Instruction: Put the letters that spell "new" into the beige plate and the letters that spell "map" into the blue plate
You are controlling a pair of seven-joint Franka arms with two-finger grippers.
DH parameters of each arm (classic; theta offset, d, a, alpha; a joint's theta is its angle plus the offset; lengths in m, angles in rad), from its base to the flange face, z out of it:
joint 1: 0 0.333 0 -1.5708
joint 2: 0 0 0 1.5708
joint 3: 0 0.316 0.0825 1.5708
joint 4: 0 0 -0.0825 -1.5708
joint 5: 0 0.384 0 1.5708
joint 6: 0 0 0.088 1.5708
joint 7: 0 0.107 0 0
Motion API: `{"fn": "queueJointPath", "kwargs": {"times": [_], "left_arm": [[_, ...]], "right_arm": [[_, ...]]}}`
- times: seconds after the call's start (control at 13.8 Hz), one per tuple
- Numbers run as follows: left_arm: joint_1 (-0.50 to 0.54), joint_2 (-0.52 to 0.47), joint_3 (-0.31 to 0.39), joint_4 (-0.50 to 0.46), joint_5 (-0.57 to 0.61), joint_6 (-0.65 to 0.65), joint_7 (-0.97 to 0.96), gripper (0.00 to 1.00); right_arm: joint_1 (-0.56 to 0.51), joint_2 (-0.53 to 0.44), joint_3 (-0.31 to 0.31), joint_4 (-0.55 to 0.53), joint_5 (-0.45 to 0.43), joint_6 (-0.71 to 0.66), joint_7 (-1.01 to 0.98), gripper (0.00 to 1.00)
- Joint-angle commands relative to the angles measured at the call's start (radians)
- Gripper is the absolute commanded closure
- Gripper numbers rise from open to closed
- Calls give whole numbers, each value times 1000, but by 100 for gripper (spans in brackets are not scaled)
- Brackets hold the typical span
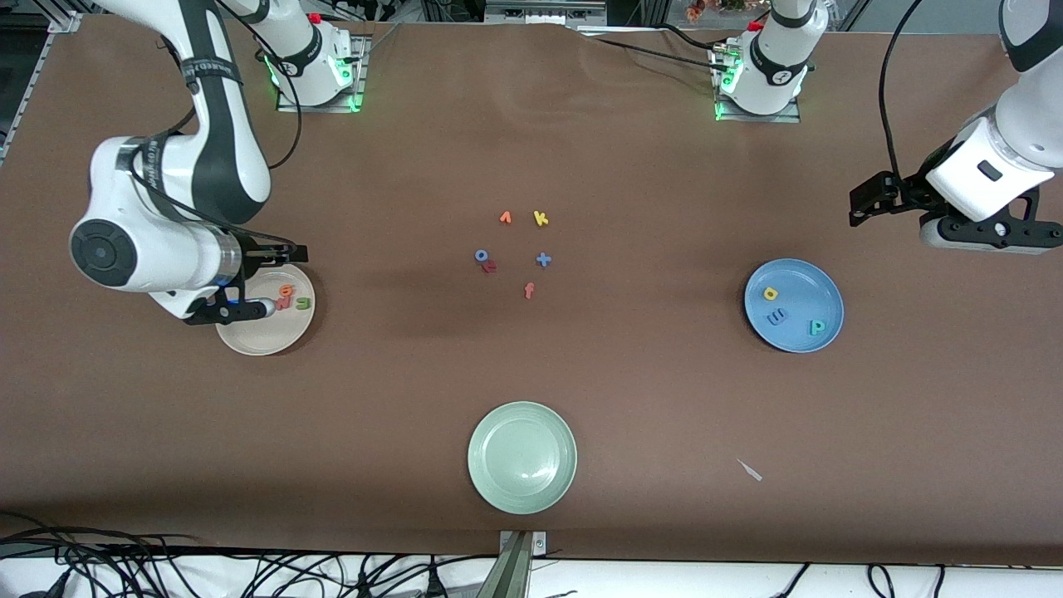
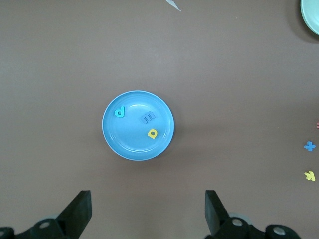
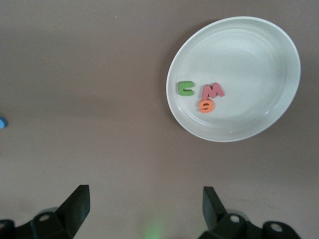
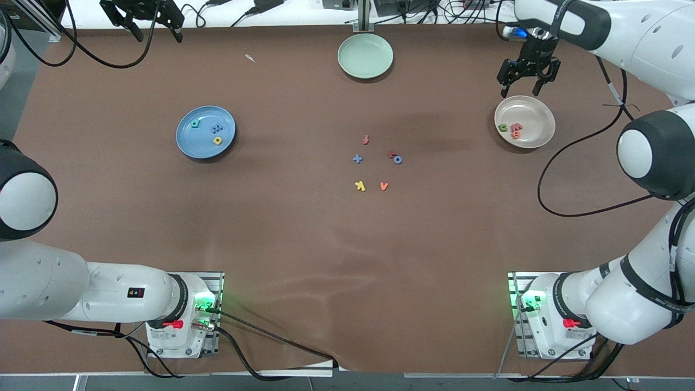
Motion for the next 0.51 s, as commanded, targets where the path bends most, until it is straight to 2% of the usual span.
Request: {"fn": "queueJointPath", "kwargs": {"times": [0.0,0.29,0.36,0.43], "left_arm": [[-6,-11,-1,6,30,-18,-9,0],[-6,-11,-1,8,30,-18,-9,0],[-6,-11,-1,8,30,-18,-9,0],[-6,-11,-1,8,30,-18,-11,0]], "right_arm": [[-4,-9,-10,73,-1,-93,8,0],[-7,-24,9,97,-7,-102,8,0],[-33,-35,41,97,-8,-101,7,0],[-106,-50,109,98,-26,-101,5,0]]}}
